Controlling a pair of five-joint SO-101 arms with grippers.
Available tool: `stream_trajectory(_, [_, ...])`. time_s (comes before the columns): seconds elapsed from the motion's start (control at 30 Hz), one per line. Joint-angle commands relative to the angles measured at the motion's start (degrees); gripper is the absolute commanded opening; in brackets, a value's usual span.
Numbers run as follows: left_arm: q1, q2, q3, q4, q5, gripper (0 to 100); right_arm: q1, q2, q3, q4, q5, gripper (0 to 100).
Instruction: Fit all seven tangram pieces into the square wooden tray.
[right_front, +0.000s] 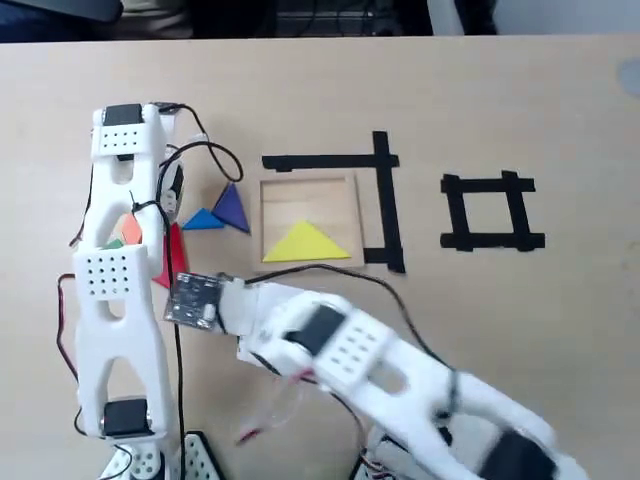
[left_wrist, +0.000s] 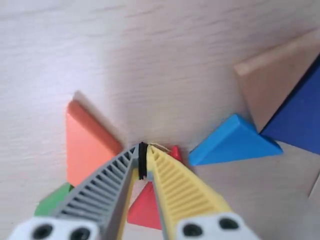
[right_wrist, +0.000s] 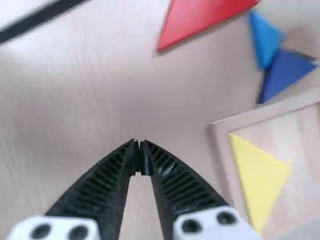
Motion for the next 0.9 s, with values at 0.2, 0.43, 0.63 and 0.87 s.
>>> stream_trajectory(0.2, [0.04,-0.44,2.51,0.18,2.73,3,11.6,-23.25,10.59,-10.02,-21.27,1.1])
stream_trajectory(0.43, [2.33,-0.88,10.33,0.18,2.73,3,12.4,-23.25,20.62,-24.7,-26.9,1.1])
stream_trajectory(0.63, [1.27,-0.88,10.33,0.18,-2.02,3,10.55,-23.08,25.1,-33.76,-26.99,1.1])
stream_trajectory(0.87, [2.68,-0.97,10.33,0.18,-5.54,3,8.18,-8.84,24.4,-48.26,-26.64,1.1])
